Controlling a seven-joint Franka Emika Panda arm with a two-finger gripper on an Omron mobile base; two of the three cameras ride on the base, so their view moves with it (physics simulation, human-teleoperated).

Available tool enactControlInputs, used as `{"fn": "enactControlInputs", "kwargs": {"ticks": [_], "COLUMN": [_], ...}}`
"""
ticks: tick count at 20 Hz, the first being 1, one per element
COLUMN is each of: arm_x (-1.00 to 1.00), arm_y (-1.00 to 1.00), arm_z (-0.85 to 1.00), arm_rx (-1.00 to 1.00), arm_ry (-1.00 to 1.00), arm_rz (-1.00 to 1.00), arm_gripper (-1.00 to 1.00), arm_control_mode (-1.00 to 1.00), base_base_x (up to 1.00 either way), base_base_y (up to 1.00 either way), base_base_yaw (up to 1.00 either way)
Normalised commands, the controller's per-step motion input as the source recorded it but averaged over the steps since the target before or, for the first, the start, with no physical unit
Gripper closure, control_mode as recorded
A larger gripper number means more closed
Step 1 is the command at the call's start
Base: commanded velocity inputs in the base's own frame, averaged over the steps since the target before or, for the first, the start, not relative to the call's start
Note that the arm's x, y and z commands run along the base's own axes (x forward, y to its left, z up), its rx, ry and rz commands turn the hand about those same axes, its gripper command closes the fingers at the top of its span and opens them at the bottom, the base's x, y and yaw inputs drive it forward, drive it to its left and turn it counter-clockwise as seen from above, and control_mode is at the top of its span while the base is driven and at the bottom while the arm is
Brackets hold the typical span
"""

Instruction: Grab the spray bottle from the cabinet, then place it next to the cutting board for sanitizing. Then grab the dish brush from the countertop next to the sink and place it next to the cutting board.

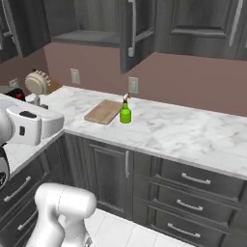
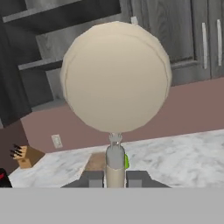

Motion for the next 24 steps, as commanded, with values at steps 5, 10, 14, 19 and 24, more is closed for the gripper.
{"fn": "enactControlInputs", "kwargs": {"ticks": [5, 10, 14, 19, 24], "arm_x": [0.0, 0.0, 0.0, 0.0, 0.0], "arm_y": [0.0, 0.0, 0.0, 0.0, 0.0], "arm_z": [0.0, 0.0, 0.0, 0.0, 0.0], "arm_rx": [0.0, 0.0, 0.0, 0.0, 0.0], "arm_ry": [0.0, 0.0, 0.0, 0.0, 0.0], "arm_rz": [0.0, 0.0, 0.0, 0.0, 0.0], "arm_gripper": [1.0, 1.0, 1.0, 1.0, 1.0], "arm_control_mode": [1.0, 1.0, 1.0, 1.0, 1.0], "base_base_x": [0.87, 1.0, 1.0, 1.0, 1.0], "base_base_y": [0.59, 0.1, -0.06, 0.18, 0.53], "base_base_yaw": [-0.03, 0.0, 0.0, -0.01, 0.0]}}
